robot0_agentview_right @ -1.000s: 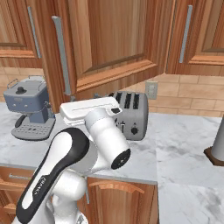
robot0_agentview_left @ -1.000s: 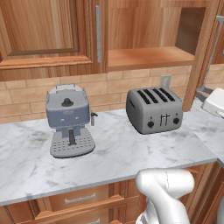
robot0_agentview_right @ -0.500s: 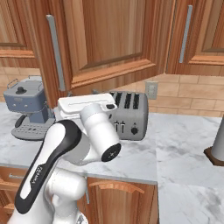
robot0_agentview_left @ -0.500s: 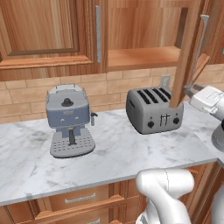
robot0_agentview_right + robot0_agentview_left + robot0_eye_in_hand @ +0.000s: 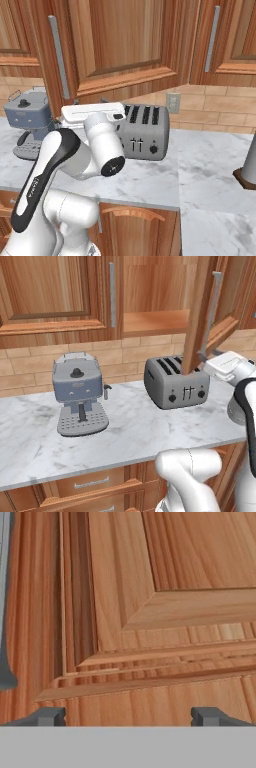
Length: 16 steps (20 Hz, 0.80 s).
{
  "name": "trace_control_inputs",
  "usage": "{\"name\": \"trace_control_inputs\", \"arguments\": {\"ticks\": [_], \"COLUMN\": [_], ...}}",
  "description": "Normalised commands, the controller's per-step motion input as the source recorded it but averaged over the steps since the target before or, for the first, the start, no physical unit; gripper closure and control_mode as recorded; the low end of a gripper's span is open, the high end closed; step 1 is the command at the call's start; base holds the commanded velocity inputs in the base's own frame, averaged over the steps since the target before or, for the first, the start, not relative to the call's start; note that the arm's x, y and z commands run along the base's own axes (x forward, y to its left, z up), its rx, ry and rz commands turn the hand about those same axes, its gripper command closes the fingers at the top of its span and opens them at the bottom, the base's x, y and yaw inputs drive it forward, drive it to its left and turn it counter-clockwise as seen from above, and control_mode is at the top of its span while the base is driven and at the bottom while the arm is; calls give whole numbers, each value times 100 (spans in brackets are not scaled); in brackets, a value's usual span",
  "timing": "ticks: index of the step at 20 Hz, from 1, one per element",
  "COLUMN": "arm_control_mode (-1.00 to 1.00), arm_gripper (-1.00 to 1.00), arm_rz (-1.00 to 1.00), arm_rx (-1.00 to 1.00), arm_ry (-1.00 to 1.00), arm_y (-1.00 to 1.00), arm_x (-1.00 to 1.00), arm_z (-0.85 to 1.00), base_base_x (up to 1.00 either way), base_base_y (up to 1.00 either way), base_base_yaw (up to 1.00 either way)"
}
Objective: Close all open cabinet doors.
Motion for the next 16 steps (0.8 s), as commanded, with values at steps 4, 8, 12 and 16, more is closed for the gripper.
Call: {"name": "trace_control_inputs", "arguments": {"ticks": [4,8,12,16], "arm_control_mode": [-100,-100,-100,-100], "arm_gripper": [-100,-100,-100,-100], "arm_rz": [-10,-10,-11,-13], "arm_rx": [-1,-1,-1,-1], "arm_ry": [0,0,0,0], "arm_y": [25,22,21,24], "arm_x": [22,28,31,29], "arm_z": [9,6,8,14], "base_base_x": [0,0,0,0], "base_base_y": [0,0,0,0], "base_base_yaw": [0,0,0,0]}}
